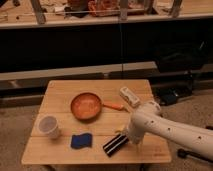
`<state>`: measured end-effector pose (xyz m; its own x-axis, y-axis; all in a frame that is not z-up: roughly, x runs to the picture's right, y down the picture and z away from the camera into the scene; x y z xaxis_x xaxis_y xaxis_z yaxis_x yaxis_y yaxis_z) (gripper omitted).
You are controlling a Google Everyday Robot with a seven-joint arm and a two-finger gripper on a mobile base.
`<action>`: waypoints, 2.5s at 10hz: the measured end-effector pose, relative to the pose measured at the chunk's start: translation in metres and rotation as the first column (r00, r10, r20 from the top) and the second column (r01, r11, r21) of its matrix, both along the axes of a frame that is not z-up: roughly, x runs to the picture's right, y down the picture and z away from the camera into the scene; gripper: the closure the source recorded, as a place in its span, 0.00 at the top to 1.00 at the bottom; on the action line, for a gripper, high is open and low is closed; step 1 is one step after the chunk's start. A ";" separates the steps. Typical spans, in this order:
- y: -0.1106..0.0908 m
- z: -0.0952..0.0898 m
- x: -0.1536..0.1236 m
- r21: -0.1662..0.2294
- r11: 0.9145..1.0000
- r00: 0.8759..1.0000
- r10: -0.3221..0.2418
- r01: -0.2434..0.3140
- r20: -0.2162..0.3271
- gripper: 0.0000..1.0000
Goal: Place the eraser on the white sponge
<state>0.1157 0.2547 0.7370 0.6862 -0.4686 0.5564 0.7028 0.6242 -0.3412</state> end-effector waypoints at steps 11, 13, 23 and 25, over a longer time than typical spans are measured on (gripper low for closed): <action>0.005 0.065 -0.049 -0.090 0.996 0.996 0.020 -0.028 -0.091 0.80; 0.013 0.071 -0.053 -0.117 0.993 0.995 0.015 -0.026 -0.099 0.72; 0.016 0.066 -0.051 -0.153 0.988 0.995 0.011 -0.027 -0.103 0.34; 0.013 0.065 -0.052 -0.147 0.989 0.994 0.011 -0.026 -0.104 0.15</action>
<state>0.0640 0.2677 0.8024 0.7511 -0.3735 0.5444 0.6482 0.5740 -0.5004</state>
